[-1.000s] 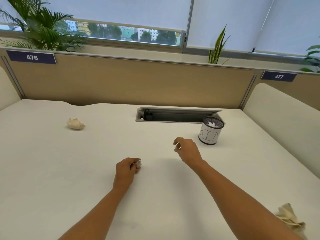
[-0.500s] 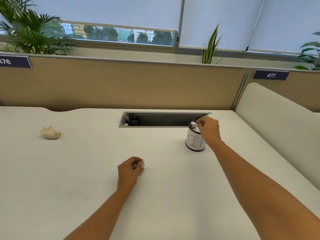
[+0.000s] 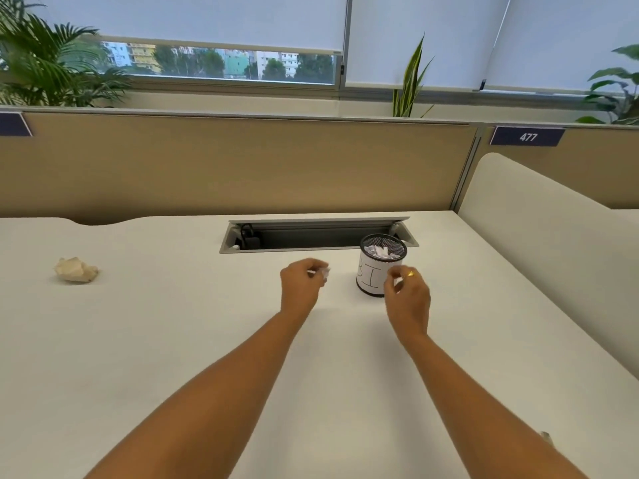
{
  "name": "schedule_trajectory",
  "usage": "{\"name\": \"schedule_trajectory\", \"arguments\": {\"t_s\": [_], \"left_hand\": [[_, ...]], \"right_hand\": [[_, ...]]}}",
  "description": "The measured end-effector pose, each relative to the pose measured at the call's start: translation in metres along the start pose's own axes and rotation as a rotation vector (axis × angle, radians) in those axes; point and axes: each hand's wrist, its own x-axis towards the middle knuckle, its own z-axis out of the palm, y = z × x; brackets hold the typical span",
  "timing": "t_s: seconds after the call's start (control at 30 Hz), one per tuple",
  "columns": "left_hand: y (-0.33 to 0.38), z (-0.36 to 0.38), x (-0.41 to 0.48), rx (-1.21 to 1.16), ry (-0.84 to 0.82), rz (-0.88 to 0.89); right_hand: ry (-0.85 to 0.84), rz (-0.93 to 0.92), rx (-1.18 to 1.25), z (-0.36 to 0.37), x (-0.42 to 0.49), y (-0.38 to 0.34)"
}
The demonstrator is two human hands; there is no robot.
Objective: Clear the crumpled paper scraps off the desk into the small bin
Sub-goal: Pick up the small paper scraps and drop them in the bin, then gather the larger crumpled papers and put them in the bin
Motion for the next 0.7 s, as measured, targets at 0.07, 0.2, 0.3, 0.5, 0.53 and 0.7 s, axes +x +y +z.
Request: {"name": "schedule_trajectory", "arguments": {"t_s": [0.07,0.2,0.3,0.5,0.53,0.7], "left_hand": [[0.021,0.015,0.013,-0.049,-0.019,-0.002],[0.060,0.046,0.035,-0.079,-0.133,-0.047],[0.076,0.066,0.044,-0.052,-0.228,-0.122],[0.076,0.079,0.056,0.079,-0.268,-0.099],[0.075,0.078,0.056,0.081,-0.253,-0.086],[0.063,0.067,0.034,0.113,-0.148,0.042]], "right_hand": [[-0.054,-0.033,-0.022,0.002,-0.020,0.009],[-0.211,-0.157,-0.080,0.001,-0.049,0.019],[-0.308,-0.238,-0.107,-0.002,-0.060,0.024],[-0.346,-0.228,-0.105,-0.008,-0.063,0.030],[-0.346,-0.220,-0.105,-0.009,-0.063,0.030],[-0.352,-0.182,-0.119,-0.013,-0.068,0.030]]}}
